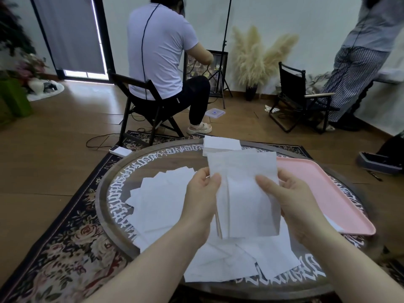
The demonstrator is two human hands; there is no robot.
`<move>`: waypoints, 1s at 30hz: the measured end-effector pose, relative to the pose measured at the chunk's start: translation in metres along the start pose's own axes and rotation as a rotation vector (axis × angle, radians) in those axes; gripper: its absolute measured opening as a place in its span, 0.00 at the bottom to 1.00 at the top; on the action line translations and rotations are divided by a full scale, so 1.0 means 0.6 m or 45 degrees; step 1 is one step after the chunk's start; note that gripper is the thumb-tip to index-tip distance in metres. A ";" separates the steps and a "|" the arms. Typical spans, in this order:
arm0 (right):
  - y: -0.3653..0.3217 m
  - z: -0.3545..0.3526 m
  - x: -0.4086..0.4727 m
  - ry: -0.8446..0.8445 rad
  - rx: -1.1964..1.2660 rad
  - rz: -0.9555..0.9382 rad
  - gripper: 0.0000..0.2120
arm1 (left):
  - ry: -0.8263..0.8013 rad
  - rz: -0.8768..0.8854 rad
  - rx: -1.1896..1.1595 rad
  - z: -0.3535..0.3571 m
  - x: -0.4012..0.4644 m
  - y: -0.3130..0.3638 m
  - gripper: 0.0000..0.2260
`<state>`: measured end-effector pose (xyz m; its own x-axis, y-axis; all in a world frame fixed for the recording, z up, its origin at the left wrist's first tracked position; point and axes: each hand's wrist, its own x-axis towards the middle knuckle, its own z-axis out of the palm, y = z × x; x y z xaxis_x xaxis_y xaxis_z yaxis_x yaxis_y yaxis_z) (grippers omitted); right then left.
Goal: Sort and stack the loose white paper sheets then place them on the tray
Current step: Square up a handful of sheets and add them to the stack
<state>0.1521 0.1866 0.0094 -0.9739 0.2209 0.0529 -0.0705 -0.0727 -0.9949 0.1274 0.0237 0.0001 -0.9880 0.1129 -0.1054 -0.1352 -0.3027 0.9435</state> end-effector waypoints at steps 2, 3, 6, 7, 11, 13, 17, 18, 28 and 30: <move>-0.002 -0.001 0.003 0.061 0.024 -0.075 0.14 | -0.020 -0.023 -0.021 0.001 0.000 -0.001 0.08; -0.003 -0.001 0.004 0.066 0.036 -0.111 0.16 | -0.028 -0.028 -0.026 0.001 0.000 -0.001 0.08; -0.003 0.004 0.001 0.001 0.037 -0.152 0.16 | -0.064 -0.042 -0.040 0.001 0.001 -0.003 0.08; -0.001 0.007 0.000 -0.018 0.021 -0.138 0.16 | -0.087 -0.056 -0.053 0.002 0.000 -0.003 0.07; 0.008 0.011 0.002 0.001 -0.034 -0.086 0.09 | -0.169 -0.113 -0.142 0.004 -0.003 -0.002 0.06; 0.008 0.012 0.003 0.016 -0.046 -0.071 0.08 | -0.188 -0.130 -0.194 0.005 -0.004 0.000 0.06; 0.010 0.012 0.006 0.030 -0.041 -0.054 0.08 | -0.203 -0.155 -0.241 0.003 -0.006 0.003 0.09; 0.010 0.013 0.006 0.029 -0.045 -0.055 0.09 | -0.203 -0.160 -0.244 0.002 -0.006 0.004 0.09; 0.009 0.016 0.003 0.084 -0.095 -0.052 0.06 | -0.251 -0.135 -0.223 0.003 -0.007 0.005 0.15; 0.008 0.018 0.001 0.097 -0.099 -0.054 0.06 | -0.282 -0.155 -0.216 0.002 -0.008 0.006 0.17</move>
<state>0.1487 0.1758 0.0053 -0.9508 0.2959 0.0916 -0.0917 0.0134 -0.9957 0.1316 0.0234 0.0046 -0.9259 0.3563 -0.1255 -0.2804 -0.4258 0.8603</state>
